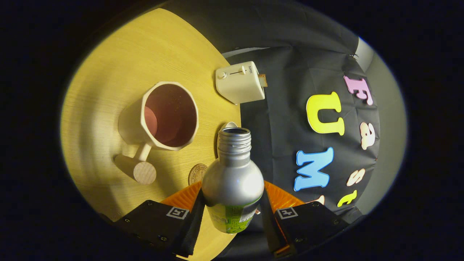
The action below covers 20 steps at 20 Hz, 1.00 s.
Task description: Take the bottle from table, then pour the juice into the cup, finally place the bottle on the coaster
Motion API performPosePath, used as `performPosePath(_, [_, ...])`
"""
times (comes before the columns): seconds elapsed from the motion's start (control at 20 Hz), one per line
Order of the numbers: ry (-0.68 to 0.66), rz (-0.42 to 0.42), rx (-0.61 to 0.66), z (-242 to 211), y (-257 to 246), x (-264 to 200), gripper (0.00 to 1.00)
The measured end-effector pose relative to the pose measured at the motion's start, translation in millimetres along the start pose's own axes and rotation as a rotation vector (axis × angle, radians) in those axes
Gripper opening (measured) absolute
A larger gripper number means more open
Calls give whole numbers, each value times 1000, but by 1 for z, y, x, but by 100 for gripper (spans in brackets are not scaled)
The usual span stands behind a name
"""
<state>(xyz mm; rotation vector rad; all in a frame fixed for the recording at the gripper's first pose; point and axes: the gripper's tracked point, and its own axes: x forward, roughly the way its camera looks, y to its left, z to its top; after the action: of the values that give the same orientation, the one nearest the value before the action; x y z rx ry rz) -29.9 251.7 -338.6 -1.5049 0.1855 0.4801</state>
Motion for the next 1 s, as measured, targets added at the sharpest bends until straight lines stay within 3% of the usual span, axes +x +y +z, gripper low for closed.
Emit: performPosePath(1.0, [-47, -32, -297, 5, -19, 12, 73])
